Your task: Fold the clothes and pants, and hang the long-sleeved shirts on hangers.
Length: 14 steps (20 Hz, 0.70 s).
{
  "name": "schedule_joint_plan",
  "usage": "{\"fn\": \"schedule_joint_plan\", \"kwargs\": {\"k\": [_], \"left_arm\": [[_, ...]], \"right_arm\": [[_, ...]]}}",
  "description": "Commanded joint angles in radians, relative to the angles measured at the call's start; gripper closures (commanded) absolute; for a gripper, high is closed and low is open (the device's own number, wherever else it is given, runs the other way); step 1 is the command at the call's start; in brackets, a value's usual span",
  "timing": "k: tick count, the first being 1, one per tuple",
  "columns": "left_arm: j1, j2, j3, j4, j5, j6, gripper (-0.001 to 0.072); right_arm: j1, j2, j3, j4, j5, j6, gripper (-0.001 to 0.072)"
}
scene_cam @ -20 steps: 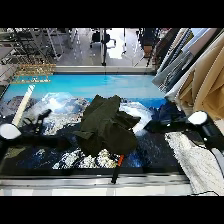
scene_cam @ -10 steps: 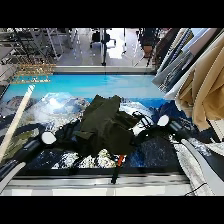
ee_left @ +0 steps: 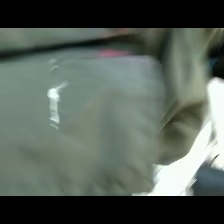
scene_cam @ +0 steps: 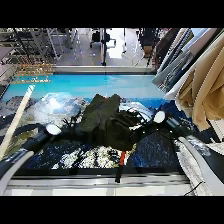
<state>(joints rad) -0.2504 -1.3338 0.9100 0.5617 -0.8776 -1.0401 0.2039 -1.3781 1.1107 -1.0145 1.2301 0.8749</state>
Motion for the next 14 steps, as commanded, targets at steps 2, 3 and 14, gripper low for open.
{"fn": "schedule_joint_plan", "kwargs": {"k": [2,3,14], "left_arm": [[0.134,0.134,0.359,-0.032,-0.247,-0.036,0.0702],[0.154,0.140,0.492,-0.031,-0.311,-0.047,0.0701],[0.398,-0.124,0.935,0.629,-0.567,-0.344,0.0024]], "right_arm": [[0.005,0.253,0.197,0.018,0.187,0.198,0.0693],[0.005,0.310,0.268,0.079,0.189,0.246,0.0693],[0.017,0.335,0.390,-0.200,0.123,0.511,0.0202]]}}
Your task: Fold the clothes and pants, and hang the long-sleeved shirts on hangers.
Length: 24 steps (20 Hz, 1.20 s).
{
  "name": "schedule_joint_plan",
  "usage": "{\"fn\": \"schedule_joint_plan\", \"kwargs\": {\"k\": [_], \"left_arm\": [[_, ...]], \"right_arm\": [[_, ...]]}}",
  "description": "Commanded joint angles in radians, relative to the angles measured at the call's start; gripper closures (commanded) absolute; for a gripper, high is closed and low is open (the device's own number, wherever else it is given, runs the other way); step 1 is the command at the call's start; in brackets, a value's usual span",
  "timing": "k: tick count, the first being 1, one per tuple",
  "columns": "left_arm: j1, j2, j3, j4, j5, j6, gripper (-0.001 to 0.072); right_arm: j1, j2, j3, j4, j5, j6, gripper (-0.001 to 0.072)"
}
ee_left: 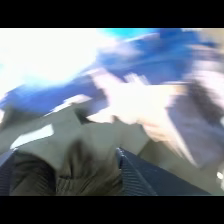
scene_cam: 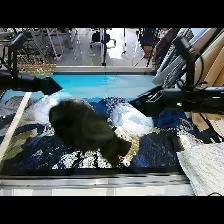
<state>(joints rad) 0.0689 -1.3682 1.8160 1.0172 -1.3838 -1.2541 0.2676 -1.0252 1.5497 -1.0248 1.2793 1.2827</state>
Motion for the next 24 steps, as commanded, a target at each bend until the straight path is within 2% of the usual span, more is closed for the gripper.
{"fn": "schedule_joint_plan", "kwargs": {"k": [1,2,3,4,7,8,10,12,14,17,22,23,24], "left_arm": [[0.111,-0.124,0.026,0.167,-0.106,-0.166,0.0024],[0.139,-0.146,0.003,0.145,-0.150,-0.179,0.0036],[0.159,-0.144,-0.051,0.126,-0.164,-0.179,0.0128],[0.172,-0.125,-0.131,0.116,-0.174,-0.175,0.0149],[0.177,0.023,-0.492,0.066,-0.146,-0.103,0.0147],[0.176,0.103,-0.653,-0.011,-0.102,-0.060,0.0132],[0.172,0.249,-0.945,-0.217,-0.021,0.037,0.0048],[0.138,0.345,-1.170,-0.348,0.040,0.085,0.0010],[0.068,0.385,-1.319,-0.388,0.111,0.084,0.0009],[-0.055,0.386,-1.410,-0.407,0.217,0.064,0.0009],[-0.254,0.384,-1.418,-0.406,0.493,-0.088,0.0009],[-0.282,0.379,-1.418,-0.406,0.545,-0.114,0.0009],[-0.308,0.367,-1.418,-0.406,0.597,-0.140,0.0010]], "right_arm": [[-0.101,-0.008,-0.138,-0.181,0.101,0.103,0.0203],[-0.156,0.010,-0.239,-0.171,0.105,0.103,0.0203],[-0.219,0.042,-0.364,-0.142,0.088,0.097,0.0212],[-0.280,0.077,-0.483,-0.087,0.067,0.075,0.0212],[-0.412,0.161,-0.822,0.145,0.037,-0.013,0.0208],[-0.417,0.157,-0.900,0.207,0.022,-0.042,0.0205],[-0.389,0.121,-1.022,0.324,-0.075,-0.103,0.0200],[-0.326,0.032,-1.060,0.378,-0.181,-0.145,0.0197],[-0.270,-0.081,-1.047,0.429,-0.229,-0.191,0.0191],[-0.227,-0.251,-1.001,0.522,-0.237,-0.268,0.0191],[-0.121,-0.396,-0.926,0.589,-0.332,-0.309,0.0193],[-0.098,-0.410,-0.910,0.598,-0.352,-0.309,0.0204],[-0.073,-0.417,-0.893,0.607,-0.382,-0.309,0.0260]]}}
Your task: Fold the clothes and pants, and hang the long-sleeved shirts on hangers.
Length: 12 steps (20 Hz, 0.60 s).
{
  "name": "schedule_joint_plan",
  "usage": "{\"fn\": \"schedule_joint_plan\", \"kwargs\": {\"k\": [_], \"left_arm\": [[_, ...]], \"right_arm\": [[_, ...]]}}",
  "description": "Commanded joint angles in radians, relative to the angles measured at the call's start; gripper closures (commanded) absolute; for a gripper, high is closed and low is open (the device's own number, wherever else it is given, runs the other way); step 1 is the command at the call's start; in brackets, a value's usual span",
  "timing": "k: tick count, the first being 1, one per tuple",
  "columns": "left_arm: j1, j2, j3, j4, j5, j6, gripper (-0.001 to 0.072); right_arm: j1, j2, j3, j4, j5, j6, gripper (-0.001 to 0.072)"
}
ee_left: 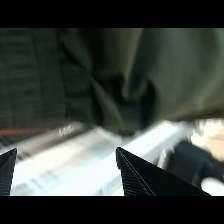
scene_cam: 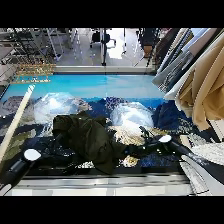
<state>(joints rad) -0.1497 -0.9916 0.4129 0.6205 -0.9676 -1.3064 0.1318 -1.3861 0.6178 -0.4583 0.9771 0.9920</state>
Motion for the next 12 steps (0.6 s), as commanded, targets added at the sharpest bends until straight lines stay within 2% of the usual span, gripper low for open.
{"fn": "schedule_joint_plan", "kwargs": {"k": [1,2,3,4,5,7,8,10,12], "left_arm": [[-0.109,-0.028,-0.014,-0.010,0.229,-0.105,0.0013],[-0.125,-0.052,-0.014,-0.024,0.284,-0.118,0.0039],[-0.132,-0.076,-0.014,-0.062,0.324,-0.123,0.0170],[-0.131,-0.095,-0.014,-0.123,0.356,-0.112,0.0434],[-0.131,-0.100,-0.013,-0.186,0.385,-0.059,0.0692],[-0.114,-0.077,-0.010,-0.309,0.386,0.064,0.0698],[-0.090,-0.048,-0.004,-0.335,0.370,0.099,0.0698],[0.005,0.048,0.026,-0.335,0.280,0.130,0.0699],[0.148,0.166,0.094,-0.325,0.140,0.148,0.0700]], "right_arm": [[0.083,-0.056,0.057,0.039,-0.099,-0.018,0.0411],[0.096,-0.053,0.078,0.040,-0.090,-0.018,0.0652],[0.101,-0.043,0.099,0.035,-0.054,-0.018,0.0692],[0.101,-0.022,0.120,0.027,-0.008,-0.016,0.0693],[0.097,0.016,0.144,-0.010,0.040,0.007,0.0693],[0.092,0.125,0.208,-0.212,0.124,0.127,0.0694],[0.086,0.193,0.253,-0.364,0.179,0.208,0.0694],[0.069,0.325,0.359,-0.631,0.290,0.338,0.0694],[0.031,0.438,0.486,-0.768,0.357,0.399,0.0694]]}}
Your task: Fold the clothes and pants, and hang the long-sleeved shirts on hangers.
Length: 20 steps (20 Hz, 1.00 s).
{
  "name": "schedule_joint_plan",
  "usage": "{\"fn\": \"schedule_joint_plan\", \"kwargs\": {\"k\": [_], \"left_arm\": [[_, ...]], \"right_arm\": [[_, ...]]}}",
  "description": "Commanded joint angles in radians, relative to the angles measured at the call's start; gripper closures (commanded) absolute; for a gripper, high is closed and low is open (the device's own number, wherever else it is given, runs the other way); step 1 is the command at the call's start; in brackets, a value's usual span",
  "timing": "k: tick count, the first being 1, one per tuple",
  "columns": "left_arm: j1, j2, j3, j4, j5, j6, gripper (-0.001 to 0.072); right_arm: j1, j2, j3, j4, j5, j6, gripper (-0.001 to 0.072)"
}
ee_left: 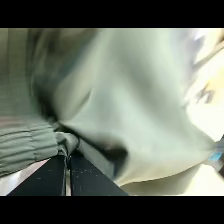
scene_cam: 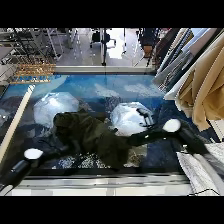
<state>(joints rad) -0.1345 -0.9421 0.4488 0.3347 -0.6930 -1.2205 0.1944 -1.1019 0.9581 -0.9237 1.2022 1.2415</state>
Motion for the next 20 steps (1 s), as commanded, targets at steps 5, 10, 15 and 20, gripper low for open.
{"fn": "schedule_joint_plan", "kwargs": {"k": [5,10,15,20], "left_arm": [[0.401,0.190,0.257,0.262,-0.272,-0.032,0.0700],[0.275,-0.108,0.256,0.194,-0.265,0.053,0.0698],[0.232,-0.249,0.256,0.188,-0.270,0.078,0.0698],[0.232,-0.245,0.256,0.188,-0.294,0.077,0.0697]], "right_arm": [[-0.130,0.167,0.339,-0.415,-0.055,0.146,0.0694],[-0.219,-0.219,0.337,-0.284,-0.112,0.105,0.0192],[-0.369,-0.258,0.029,0.023,0.203,-0.137,0.0194],[-0.302,-0.169,-0.321,0.042,0.255,-0.174,0.0207]]}}
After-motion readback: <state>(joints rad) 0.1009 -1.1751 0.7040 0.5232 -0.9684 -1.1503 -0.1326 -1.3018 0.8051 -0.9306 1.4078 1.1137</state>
